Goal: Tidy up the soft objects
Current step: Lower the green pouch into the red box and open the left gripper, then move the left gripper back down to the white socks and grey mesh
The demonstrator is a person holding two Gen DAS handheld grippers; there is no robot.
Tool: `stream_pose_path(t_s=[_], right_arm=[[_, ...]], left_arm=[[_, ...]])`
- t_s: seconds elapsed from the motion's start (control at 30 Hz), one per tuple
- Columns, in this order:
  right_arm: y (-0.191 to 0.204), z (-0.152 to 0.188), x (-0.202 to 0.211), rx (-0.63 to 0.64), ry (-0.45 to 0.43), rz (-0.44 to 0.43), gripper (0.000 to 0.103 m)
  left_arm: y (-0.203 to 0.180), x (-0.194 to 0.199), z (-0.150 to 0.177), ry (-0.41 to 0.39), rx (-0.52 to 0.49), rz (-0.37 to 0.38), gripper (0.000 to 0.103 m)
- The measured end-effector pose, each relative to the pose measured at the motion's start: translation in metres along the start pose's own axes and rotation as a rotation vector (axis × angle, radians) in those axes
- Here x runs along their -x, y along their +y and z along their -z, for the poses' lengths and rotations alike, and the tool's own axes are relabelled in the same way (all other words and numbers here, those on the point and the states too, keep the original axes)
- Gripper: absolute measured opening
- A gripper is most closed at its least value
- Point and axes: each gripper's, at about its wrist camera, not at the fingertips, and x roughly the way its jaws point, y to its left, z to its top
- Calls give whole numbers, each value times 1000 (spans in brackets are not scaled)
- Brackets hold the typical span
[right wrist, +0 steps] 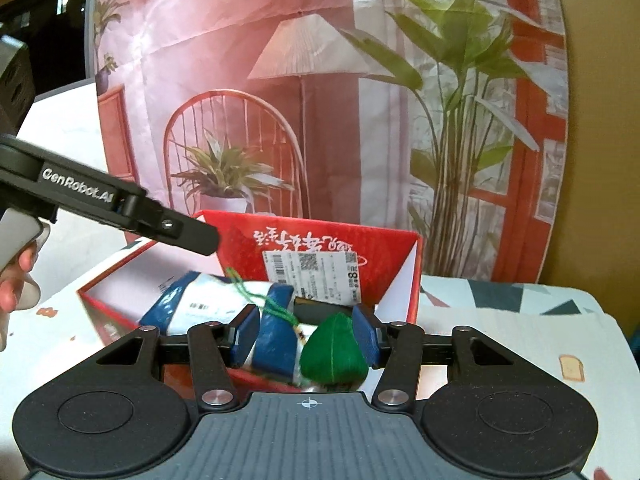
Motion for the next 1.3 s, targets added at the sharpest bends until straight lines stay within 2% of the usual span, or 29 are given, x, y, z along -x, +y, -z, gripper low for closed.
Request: stream_pose_path(t_s=[0.17, 0.37, 0.73, 0.87, 1.17, 1.3], right_arm=[[13, 20, 23, -20, 2, -5, 48], [32, 49, 38, -36, 46, -36, 48], [53, 100, 52, -56, 151, -34, 48], [54, 107, 66, -58, 154, -12, 48], [38, 132, 78, -134, 187, 132, 50], [32, 140, 73, -175, 203, 118, 52]], left_arm=[[10, 25, 34, -14, 26, -19, 59], [25, 43, 81, -1, 89, -39, 59], [55, 36, 151, 62, 221, -146, 59], [59, 36, 165, 62, 243, -168, 59], [65, 33, 185, 64, 274, -182, 59], [68, 35, 194, 51, 288, -170, 60]])
